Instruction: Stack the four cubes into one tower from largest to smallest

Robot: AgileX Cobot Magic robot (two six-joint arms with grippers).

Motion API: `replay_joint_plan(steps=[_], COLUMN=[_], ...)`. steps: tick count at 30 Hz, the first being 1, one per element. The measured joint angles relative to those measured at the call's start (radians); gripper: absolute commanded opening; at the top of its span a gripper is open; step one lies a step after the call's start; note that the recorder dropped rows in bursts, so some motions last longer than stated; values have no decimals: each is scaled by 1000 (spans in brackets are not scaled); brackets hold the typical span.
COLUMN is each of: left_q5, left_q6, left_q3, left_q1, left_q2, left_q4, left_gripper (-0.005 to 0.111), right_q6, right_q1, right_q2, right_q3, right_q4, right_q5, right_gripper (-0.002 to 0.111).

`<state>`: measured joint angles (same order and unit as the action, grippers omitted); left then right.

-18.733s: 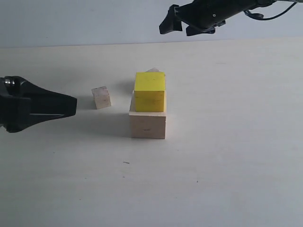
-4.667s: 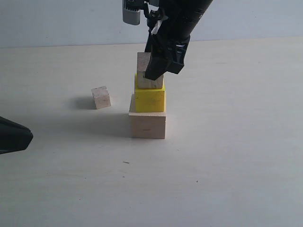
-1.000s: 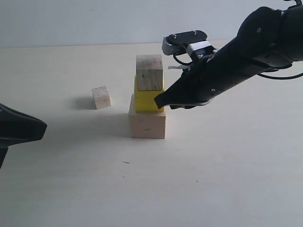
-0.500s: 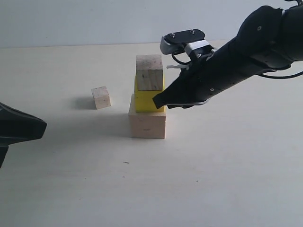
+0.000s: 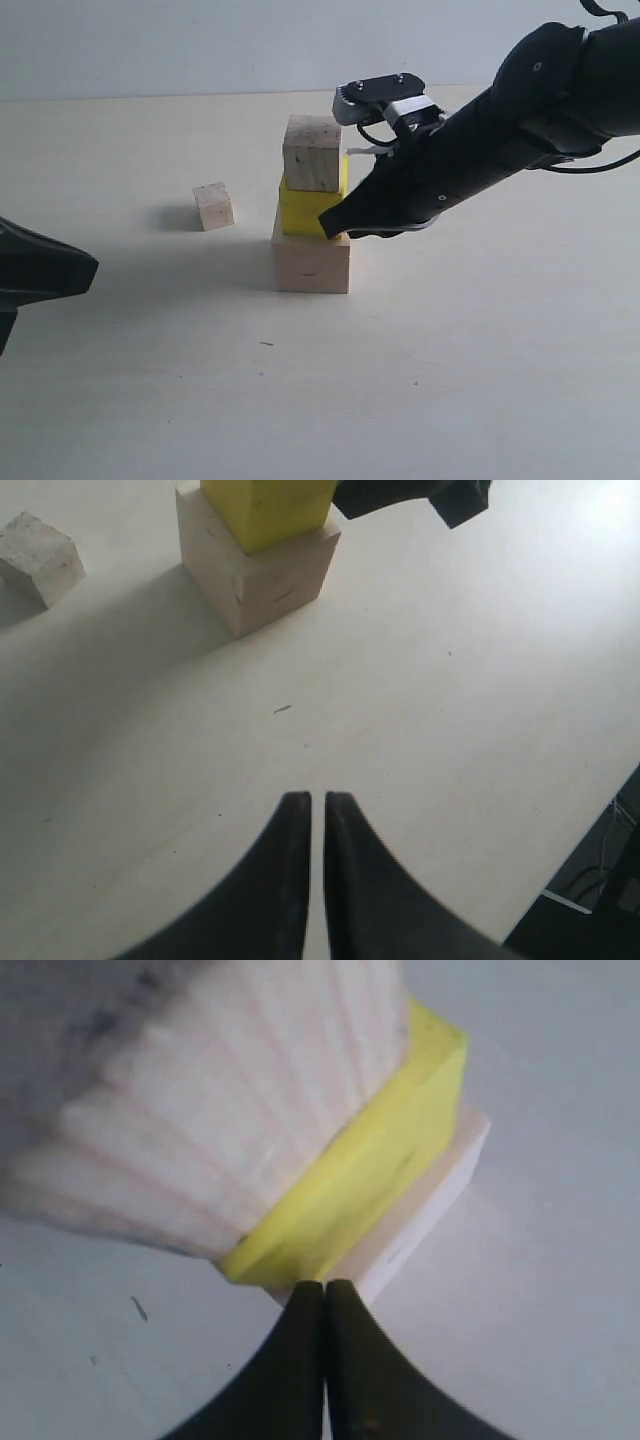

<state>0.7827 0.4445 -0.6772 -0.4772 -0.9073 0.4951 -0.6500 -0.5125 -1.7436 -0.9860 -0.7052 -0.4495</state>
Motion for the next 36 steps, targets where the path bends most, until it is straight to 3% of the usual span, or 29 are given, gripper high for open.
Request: replay_joint_plan(steps=[5, 14, 19, 27, 36], left_q5=[2, 6, 13, 32, 32], left_q6=[0, 0, 0, 15, 26], left_q3=[0, 0, 0, 0, 0], left_q1=[0, 0, 0, 0, 0], left_q2=[0, 0, 0, 0, 0], left_q4=[0, 0, 0, 0, 0], left_gripper=[8, 8, 8, 8, 4], right_q6=[29, 502, 650, 701, 351], right_q1=[0, 0, 18, 142, 212], right_q2=[7, 76, 40, -61, -106], right_q3=[0, 0, 0, 0, -36], right_q4=[60, 497, 586, 530, 130], right_q5=[-3, -3, 0, 1, -54], right_gripper=[0, 0, 0, 0, 0])
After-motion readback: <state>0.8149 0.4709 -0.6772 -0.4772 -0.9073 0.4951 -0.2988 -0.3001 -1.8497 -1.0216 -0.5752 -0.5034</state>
